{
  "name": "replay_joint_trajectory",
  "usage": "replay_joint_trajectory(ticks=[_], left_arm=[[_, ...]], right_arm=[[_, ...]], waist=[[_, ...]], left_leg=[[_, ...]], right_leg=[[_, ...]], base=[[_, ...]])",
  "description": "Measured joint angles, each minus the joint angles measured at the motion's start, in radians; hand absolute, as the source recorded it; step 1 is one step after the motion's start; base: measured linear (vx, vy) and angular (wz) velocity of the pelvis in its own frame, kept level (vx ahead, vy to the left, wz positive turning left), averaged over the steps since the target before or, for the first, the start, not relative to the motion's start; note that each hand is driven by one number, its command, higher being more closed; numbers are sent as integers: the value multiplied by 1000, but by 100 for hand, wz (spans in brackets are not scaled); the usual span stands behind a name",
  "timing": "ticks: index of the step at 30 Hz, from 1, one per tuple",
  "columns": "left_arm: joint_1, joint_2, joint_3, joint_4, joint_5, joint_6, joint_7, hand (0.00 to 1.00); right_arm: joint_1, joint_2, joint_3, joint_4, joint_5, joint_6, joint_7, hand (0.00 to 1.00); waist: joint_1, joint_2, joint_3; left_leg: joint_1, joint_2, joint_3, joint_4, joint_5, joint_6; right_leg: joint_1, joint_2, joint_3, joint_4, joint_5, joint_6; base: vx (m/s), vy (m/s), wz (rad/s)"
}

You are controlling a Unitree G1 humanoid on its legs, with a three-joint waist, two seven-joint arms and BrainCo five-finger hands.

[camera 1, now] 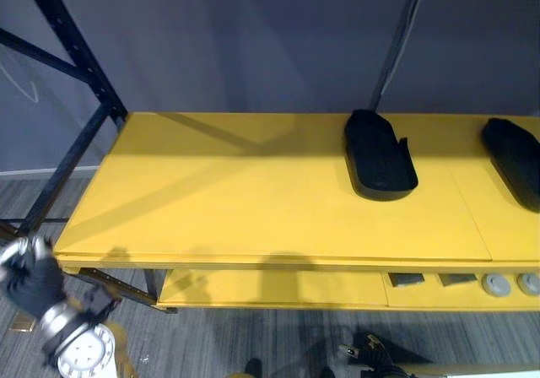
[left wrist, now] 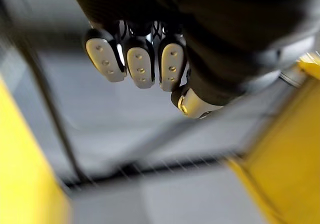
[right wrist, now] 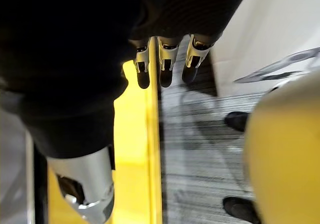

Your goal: Walk over and take plastic housings, then place them on the shelf

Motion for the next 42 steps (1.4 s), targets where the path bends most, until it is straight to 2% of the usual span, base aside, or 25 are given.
replay_joint_trajectory(ticks=[4,5,7,8,10,11,12,15,19,23,26,29,34,42], left_arm=[[60,-26,25,321,-109,60,-19,100],[60,-26,20,432,-134,88,-65,100],[57,-22,-17,573,-166,115,-123,100],[56,-22,-26,595,-166,120,-132,100],[35,-13,-108,755,-157,141,-209,100],[30,-11,-126,781,-146,143,-224,100],[21,-8,-161,813,-130,145,-246,0],[-21,2,-223,860,-103,144,-273,0],[-77,15,-290,921,-53,138,-283,0],[-117,23,-342,979,-2,138,-286,0],[-124,33,-355,1020,26,139,-282,0],[-124,40,-358,1061,55,141,-279,0],[-143,56,-395,1095,88,141,-280,0],[-158,68,-426,1115,103,141,-280,0]], right_arm=[[4,27,71,-53,-13,2,1,0],[6,31,76,-64,-20,7,3,0],[18,34,76,-80,-20,16,4,0],[20,34,76,-83,-20,18,4,0],[38,35,75,-96,-20,22,3,0],[43,35,74,-103,-20,22,3,0],[49,35,72,-113,-20,22,3,0],[52,35,53,-119,-20,22,1,0],[54,35,49,-118,-20,22,-3,0],[49,36,-13,-73,-19,22,-15,0],[41,32,-25,-49,-19,22,-41,0],[34,32,-27,-36,-19,21,-56,0],[18,31,-85,-32,-19,21,-76,0],[4,29,-83,-33,-20,20,-86,0]], waist=[[0,-12,-32],[-2,-14,-43],[-5,-20,-50],[-5,-21,-51],[-7,-28,-56],[-7,-29,-57],[-9,-31,-58],[-12,-27,-57],[-34,-25,-58],[-33,-23,-60],[-48,-21,-59],[-57,-8,-58],[-55,-4,-54],[-56,-3,-38]], left_leg=[[-4,6,30,36,-39,5],[-4,8,46,38,-43,9],[-3,11,65,44,-44,10],[-3,11,66,45,-44,9],[-3,11,72,47,-39,9],[-3,11,74,47,-39,9],[-2,11,82,47,-40,8],[2,12,96,46,-42,5],[18,14,116,32,-40,2],[31,20,152,19,-40,-2],[43,23,168,12,-43,-6],[55,26,198,11,-48,-15],[59,26,228,10,-51,-18],[47,29,260,33,-56,-7]], right_leg=[[3,2,8,6,-1,0],[2,1,12,7,-1,0],[3,-1,15,7,-1,0],[4,-1,15,7,-1,0],[4,-3,16,6,-1,0],[4,-3,16,6,-1,1],[3,-3,19,6,-1,1],[2,-4,35,6,-1,1],[0,-1,52,5,-1,1],[-10,9,92,-2,1,2],[-13,15,108,-7,2,2],[-13,20,137,-12,6,4],[-13,27,173,-45,36,7],[-32,35,211,-54,68,2]], base=[[-9,2,-13],[-10,7,-17],[1,12,-7],[9,18,-4],[0,0,0],[13,13,-4],[9,19,-7],[1,18,-9],[8,12,-15],[25,9,-25],[42,-1,-20],[32,7,-29],[-13,15,-21],[-65,4,-16]])
